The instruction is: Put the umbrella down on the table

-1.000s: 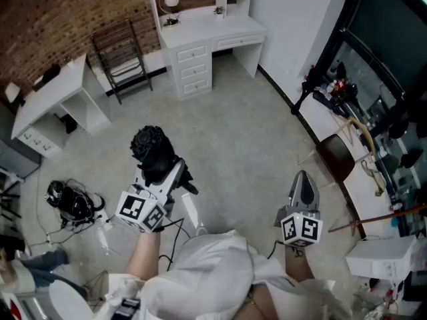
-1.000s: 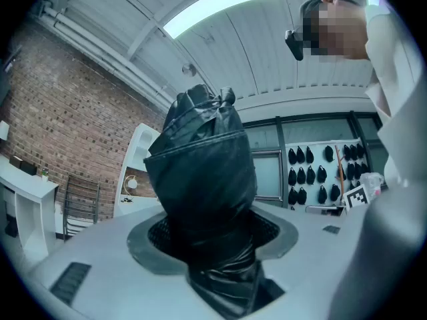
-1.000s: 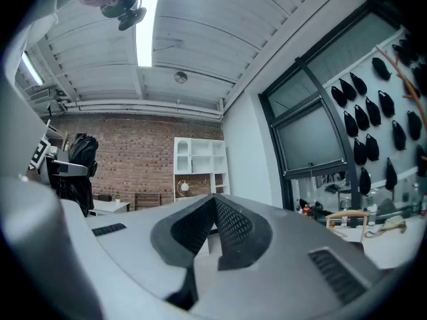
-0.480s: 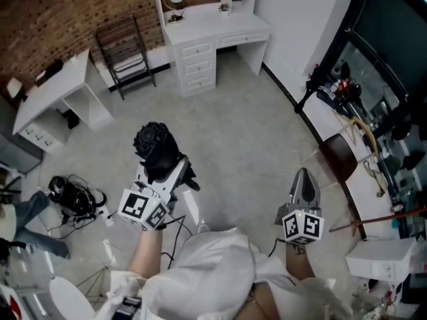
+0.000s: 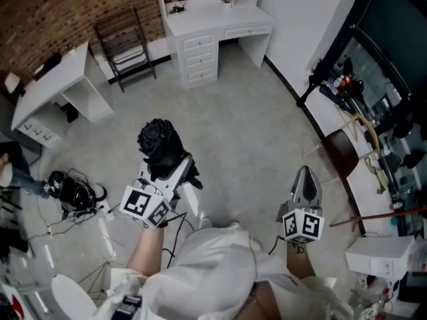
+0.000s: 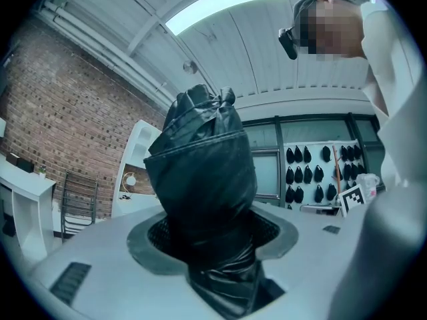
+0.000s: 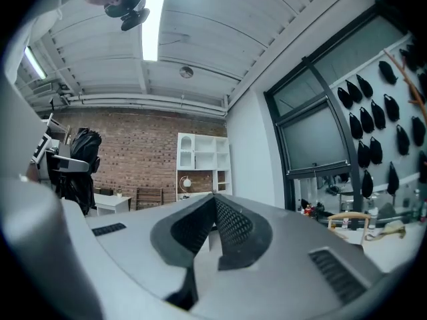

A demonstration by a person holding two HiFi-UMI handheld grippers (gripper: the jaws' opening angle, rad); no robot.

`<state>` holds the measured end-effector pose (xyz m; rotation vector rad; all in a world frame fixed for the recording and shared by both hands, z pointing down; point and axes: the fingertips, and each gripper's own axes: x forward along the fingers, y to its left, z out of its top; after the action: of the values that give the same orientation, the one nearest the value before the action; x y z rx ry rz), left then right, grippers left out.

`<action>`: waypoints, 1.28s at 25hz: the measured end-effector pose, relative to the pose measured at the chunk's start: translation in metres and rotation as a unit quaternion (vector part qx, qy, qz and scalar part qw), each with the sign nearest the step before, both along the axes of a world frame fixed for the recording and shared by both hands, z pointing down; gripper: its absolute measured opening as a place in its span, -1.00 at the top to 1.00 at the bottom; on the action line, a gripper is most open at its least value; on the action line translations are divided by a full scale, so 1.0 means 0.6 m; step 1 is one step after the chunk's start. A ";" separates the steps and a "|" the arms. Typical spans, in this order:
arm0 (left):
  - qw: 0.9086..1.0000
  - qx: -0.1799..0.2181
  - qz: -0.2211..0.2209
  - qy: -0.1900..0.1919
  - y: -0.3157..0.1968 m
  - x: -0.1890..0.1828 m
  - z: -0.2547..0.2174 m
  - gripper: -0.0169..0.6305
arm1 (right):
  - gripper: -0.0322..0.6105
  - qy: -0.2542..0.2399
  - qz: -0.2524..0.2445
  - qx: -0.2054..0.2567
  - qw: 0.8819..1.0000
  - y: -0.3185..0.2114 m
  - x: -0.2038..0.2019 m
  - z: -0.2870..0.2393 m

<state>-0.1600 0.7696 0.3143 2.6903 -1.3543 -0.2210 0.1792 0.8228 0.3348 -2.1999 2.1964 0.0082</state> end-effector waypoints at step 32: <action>0.998 -0.018 0.047 0.025 -0.044 -0.089 0.042 0.12 | 0.84 0.030 -0.004 -0.009 1.000 -0.047 -0.123 0.007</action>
<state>-0.2134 0.7432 0.3392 2.6918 -1.2026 -0.2515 0.1055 0.7943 0.3389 -2.2291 2.2427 0.0551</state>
